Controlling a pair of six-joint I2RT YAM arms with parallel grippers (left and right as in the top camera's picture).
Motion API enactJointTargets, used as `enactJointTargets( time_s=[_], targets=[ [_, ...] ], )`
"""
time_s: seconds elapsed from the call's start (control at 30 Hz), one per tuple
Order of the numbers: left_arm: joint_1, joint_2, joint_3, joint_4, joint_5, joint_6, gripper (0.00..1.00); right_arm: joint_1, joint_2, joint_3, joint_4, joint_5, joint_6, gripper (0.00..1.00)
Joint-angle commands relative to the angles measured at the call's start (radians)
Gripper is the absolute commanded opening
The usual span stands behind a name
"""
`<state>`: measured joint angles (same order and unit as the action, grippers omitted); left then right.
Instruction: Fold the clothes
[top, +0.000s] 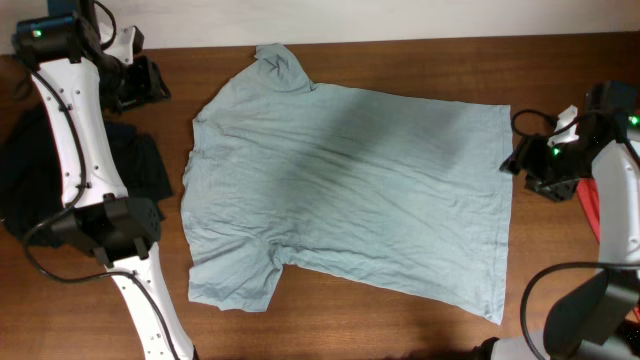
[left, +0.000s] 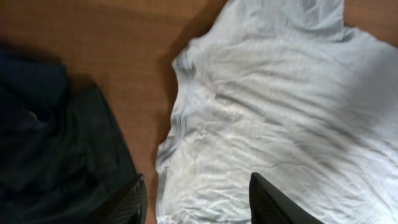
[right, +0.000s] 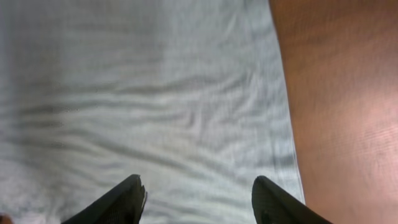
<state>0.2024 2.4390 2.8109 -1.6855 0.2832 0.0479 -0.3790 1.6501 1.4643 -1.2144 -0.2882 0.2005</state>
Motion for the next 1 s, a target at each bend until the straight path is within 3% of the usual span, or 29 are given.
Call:
enactJointTargets(
  time_s=[0.0,0.1,0.27,0.4,0.5,0.8,0.9,0.97],
  targets=[
    [-0.004,-0.187,-0.167,-0.003,-0.099,-0.014,0.52,0.001,-0.057,0.011,-0.054,-0.023,-0.040,0.61],
    [-0.005,-0.345,-0.402,-0.003,-0.198,-0.018,0.52,0.001,-0.069,0.011,-0.098,-0.023,-0.040,0.62],
    [-0.006,-0.551,-0.843,0.024,-0.185,-0.056,0.53,0.005,-0.069,0.006,-0.158,-0.022,-0.040,0.65],
    [-0.034,-0.671,-1.263,0.183,-0.086,-0.057,0.55,0.034,-0.069,-0.053,-0.169,-0.015,-0.039,0.72],
    [-0.058,-0.693,-1.548,0.335,-0.039,-0.134,0.55,0.053,-0.069,-0.163,-0.154,-0.015,-0.039,0.74],
    [-0.058,-0.693,-1.873,0.526,-0.001,-0.249,0.53,0.052,-0.069,-0.414,-0.007,-0.020,-0.027,0.75],
    [-0.058,-0.693,-1.917,0.584,-0.002,-0.261,0.36,0.052,-0.069,-0.426,0.008,-0.019,-0.027,0.75],
    [-0.058,-0.693,-1.951,0.618,-0.023,-0.274,0.29,0.051,-0.069,-0.426,0.007,-0.018,-0.028,0.75]
  ],
)
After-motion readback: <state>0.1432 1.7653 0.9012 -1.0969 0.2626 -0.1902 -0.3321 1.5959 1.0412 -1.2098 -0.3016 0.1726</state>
